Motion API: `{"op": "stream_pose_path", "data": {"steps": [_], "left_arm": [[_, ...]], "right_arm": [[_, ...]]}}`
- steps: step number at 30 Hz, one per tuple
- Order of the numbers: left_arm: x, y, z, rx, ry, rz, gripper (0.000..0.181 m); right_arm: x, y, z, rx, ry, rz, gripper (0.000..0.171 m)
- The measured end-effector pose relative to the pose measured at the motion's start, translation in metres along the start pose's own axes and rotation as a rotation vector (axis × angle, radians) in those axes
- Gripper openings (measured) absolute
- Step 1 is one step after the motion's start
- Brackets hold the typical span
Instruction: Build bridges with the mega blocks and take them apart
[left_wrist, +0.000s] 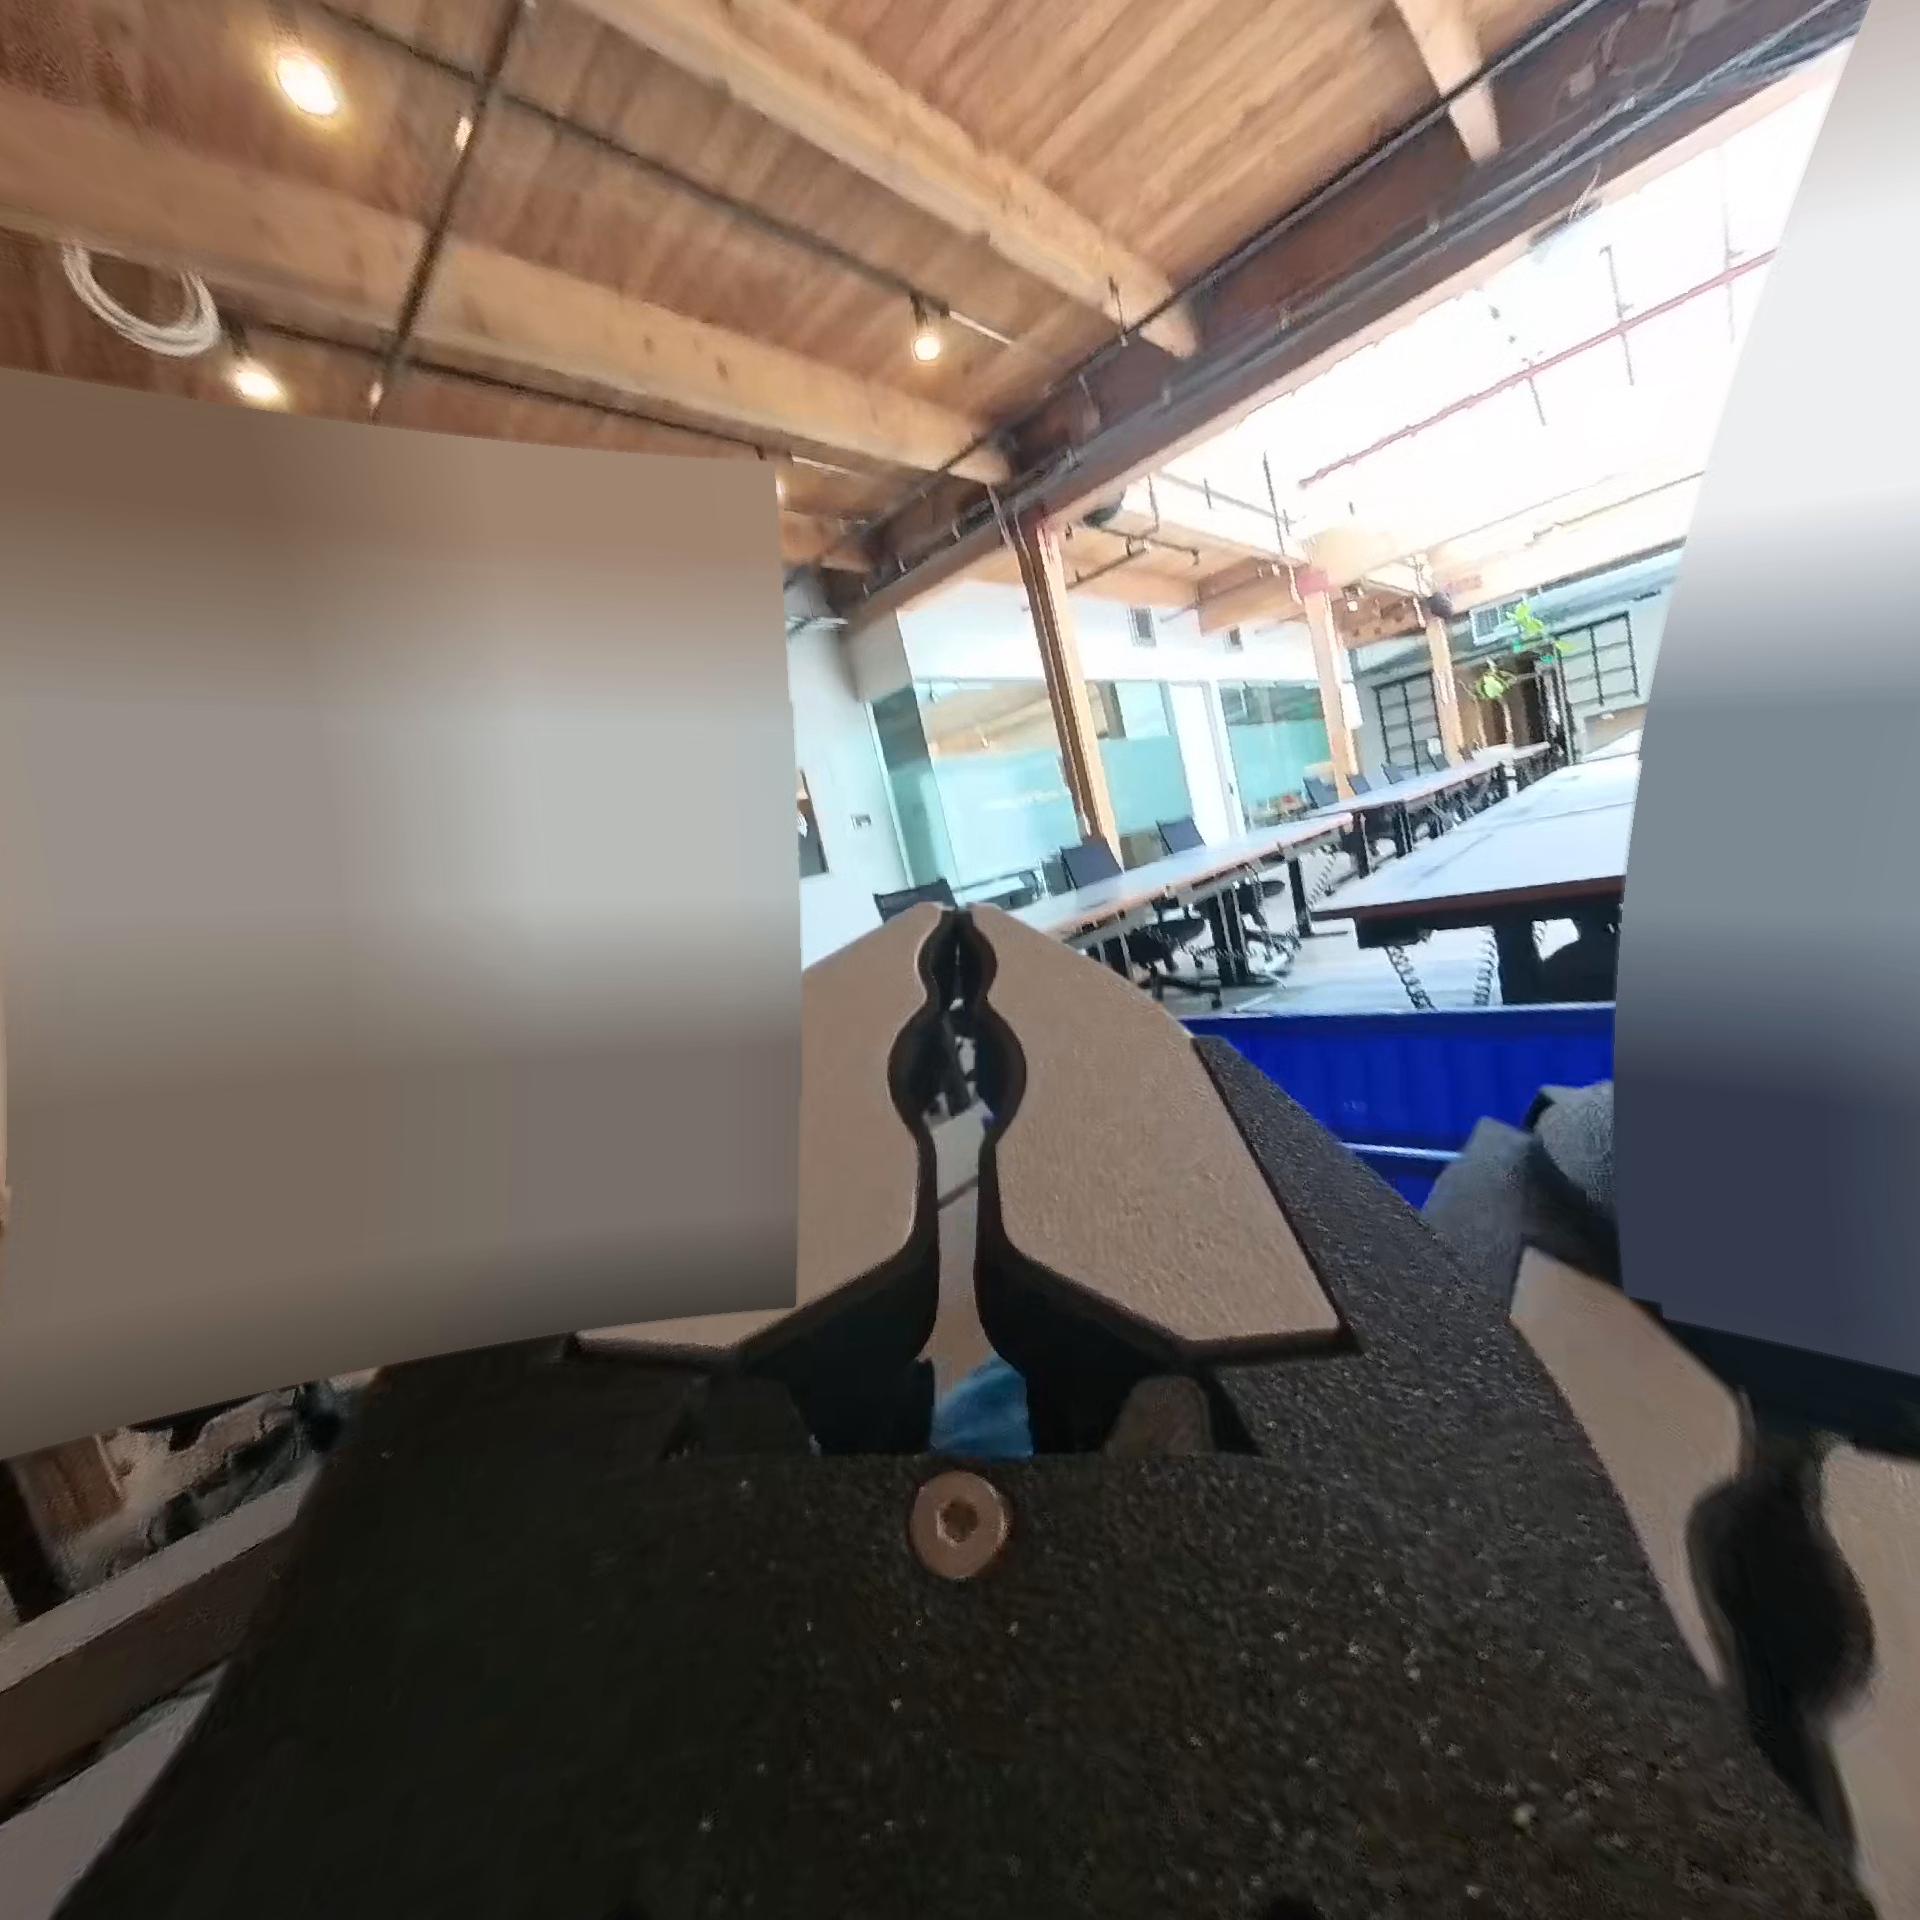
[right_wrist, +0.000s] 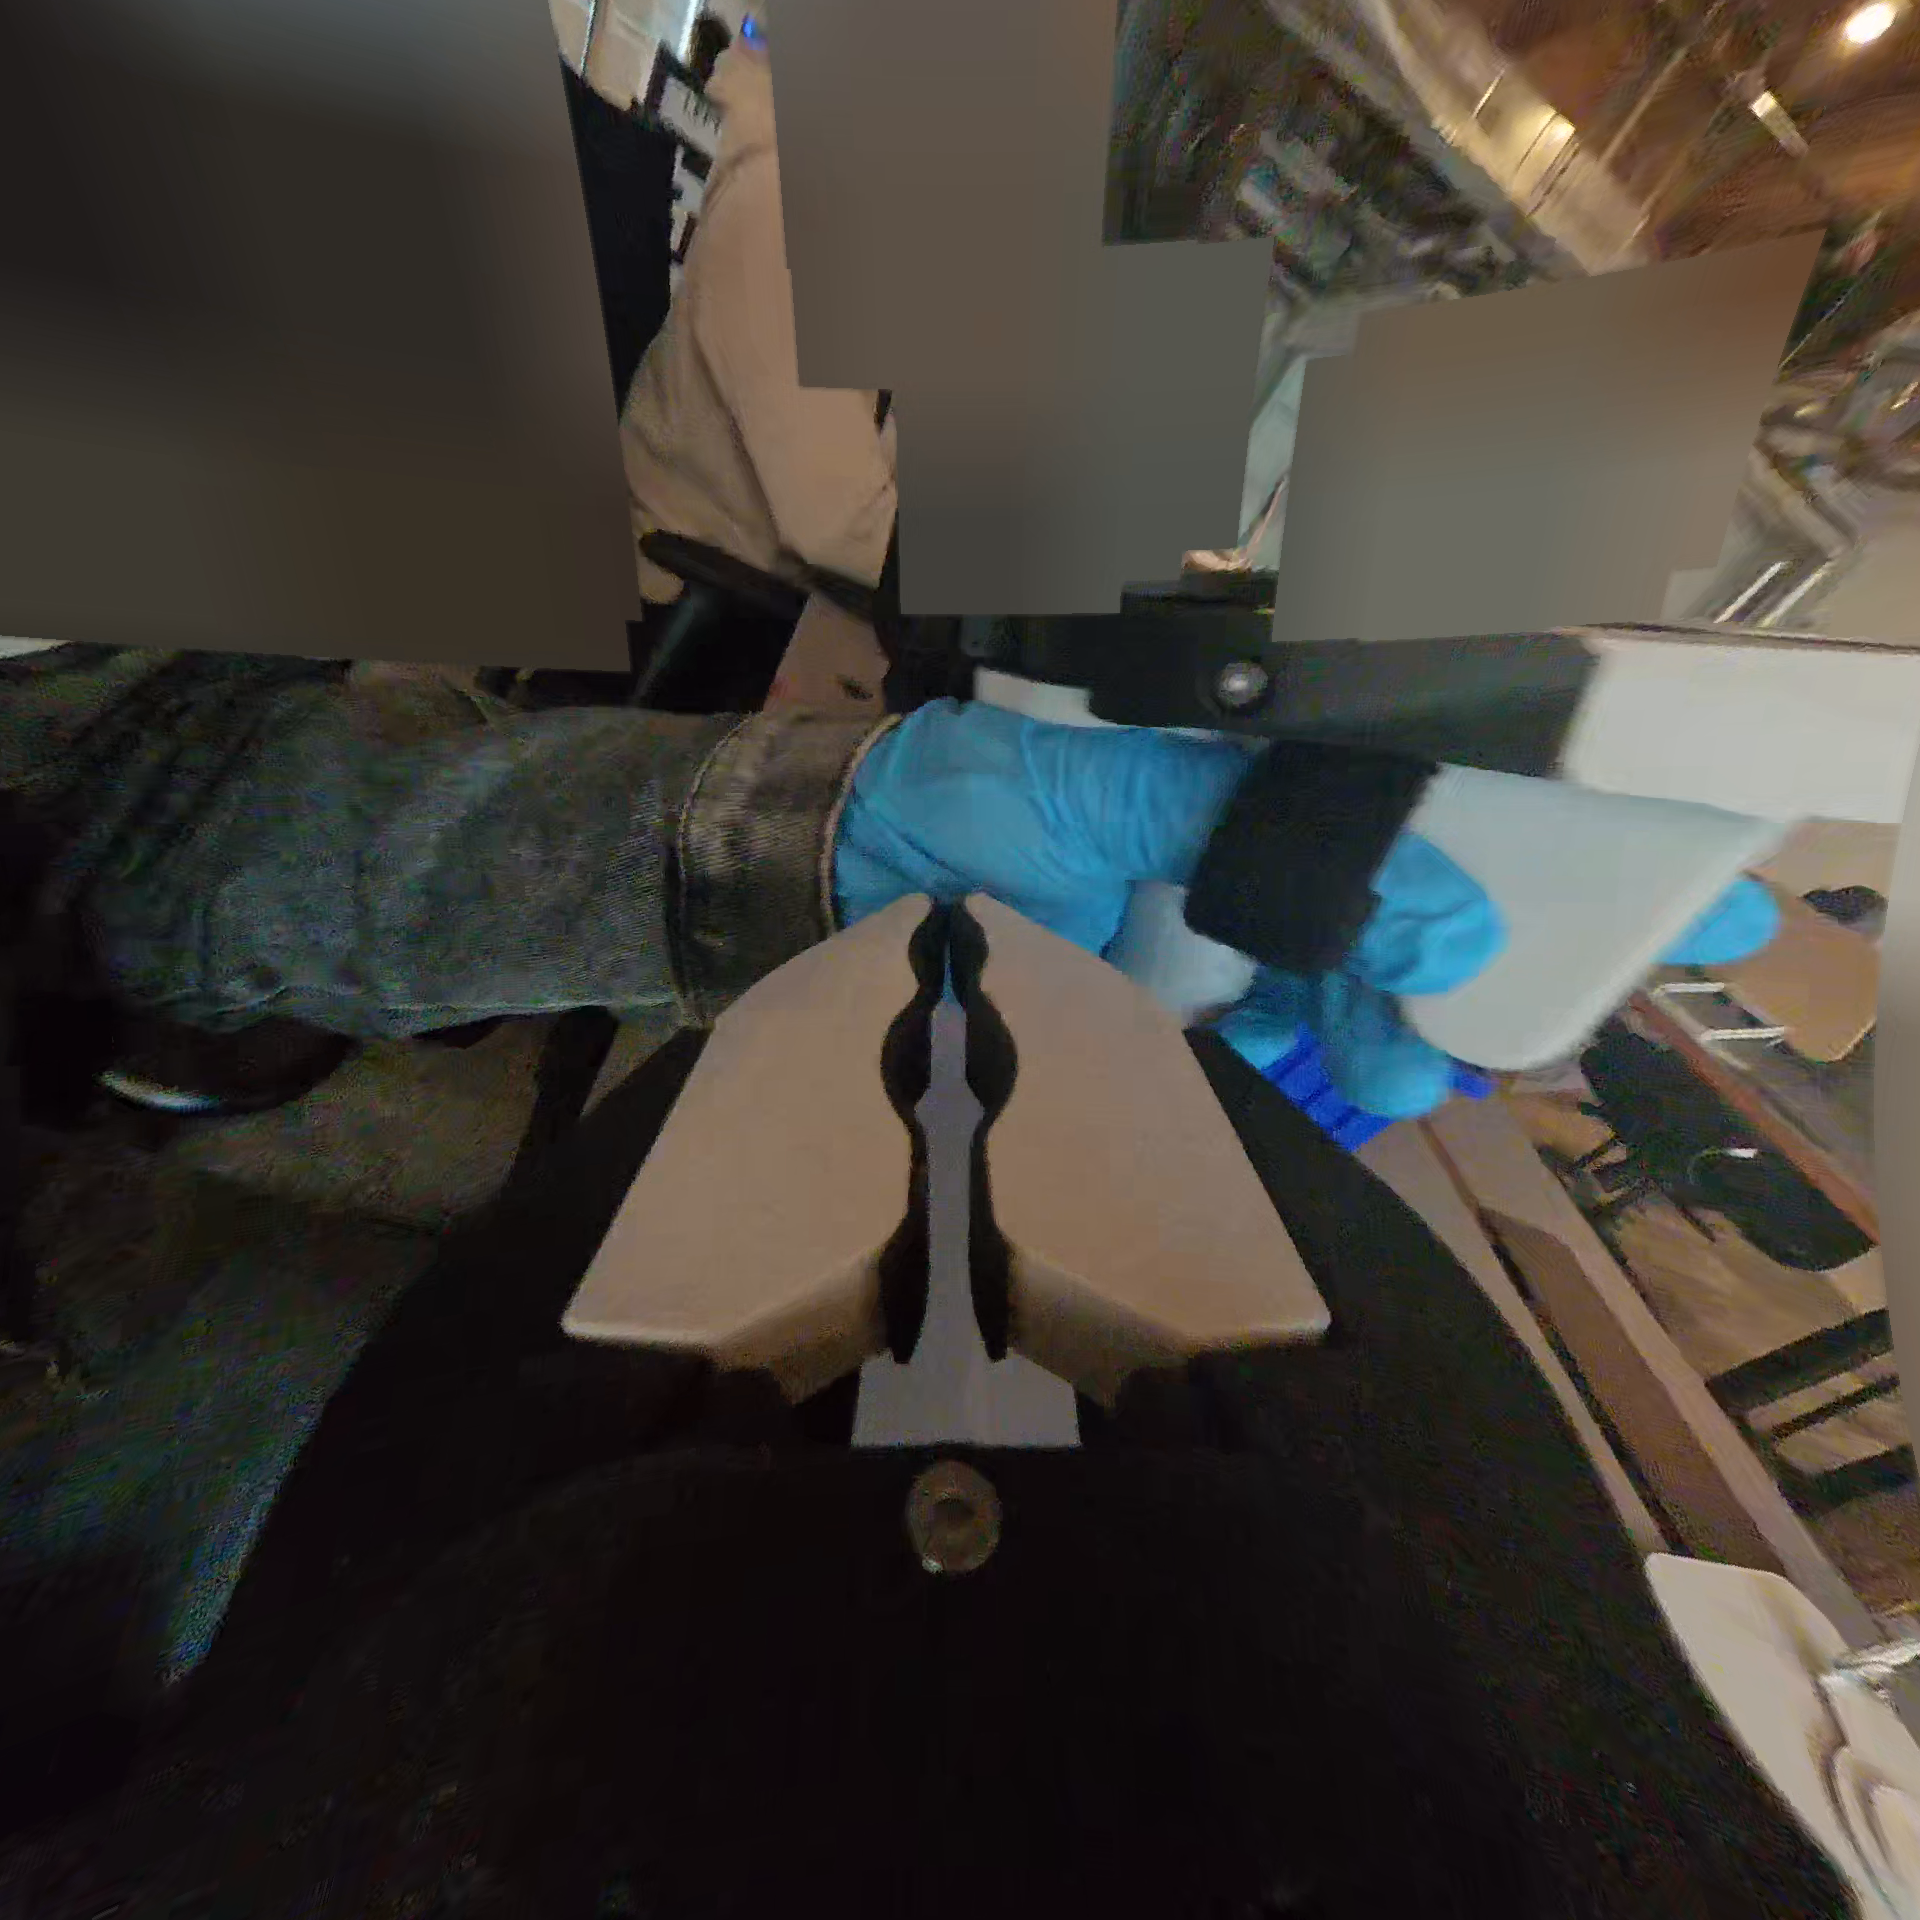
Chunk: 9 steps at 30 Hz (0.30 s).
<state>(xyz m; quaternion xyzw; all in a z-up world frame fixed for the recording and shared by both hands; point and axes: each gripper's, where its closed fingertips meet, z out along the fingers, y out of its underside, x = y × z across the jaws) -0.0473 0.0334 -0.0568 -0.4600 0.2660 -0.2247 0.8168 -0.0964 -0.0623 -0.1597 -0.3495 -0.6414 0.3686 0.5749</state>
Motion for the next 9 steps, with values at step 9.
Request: {"op": "stream_pose_path", "data": {"steps": [9], "left_arm": [[0.016, -0.043, -0.028, 0.214, 0.419, -0.43, 0.025]], "right_arm": [[0.081, -0.045, -0.046, 0.403, 0.219, 0.278, 0.01]]}}
